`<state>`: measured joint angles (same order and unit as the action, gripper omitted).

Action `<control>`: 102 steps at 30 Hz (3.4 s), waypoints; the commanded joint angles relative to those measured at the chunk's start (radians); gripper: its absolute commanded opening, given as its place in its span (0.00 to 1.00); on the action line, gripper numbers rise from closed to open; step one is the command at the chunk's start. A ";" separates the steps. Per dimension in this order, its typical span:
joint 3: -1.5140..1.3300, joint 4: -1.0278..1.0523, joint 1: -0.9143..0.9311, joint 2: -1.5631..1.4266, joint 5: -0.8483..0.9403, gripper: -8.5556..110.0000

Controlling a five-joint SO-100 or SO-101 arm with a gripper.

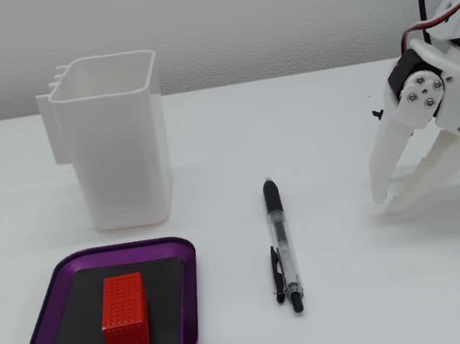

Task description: Pick up the pen and put it in the pen holder.

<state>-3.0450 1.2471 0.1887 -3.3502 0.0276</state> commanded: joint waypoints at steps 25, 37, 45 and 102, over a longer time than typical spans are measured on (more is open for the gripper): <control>0.417 -0.137 -0.006 0.083 0.017 0.07; 0.857 -0.091 -0.112 1.075 0.018 0.16; 1.057 -0.043 -0.147 1.430 0.009 0.29; 1.011 -0.333 -0.290 1.675 0.031 0.07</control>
<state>-2.0402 0.9219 -0.0951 -1.6690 0.0506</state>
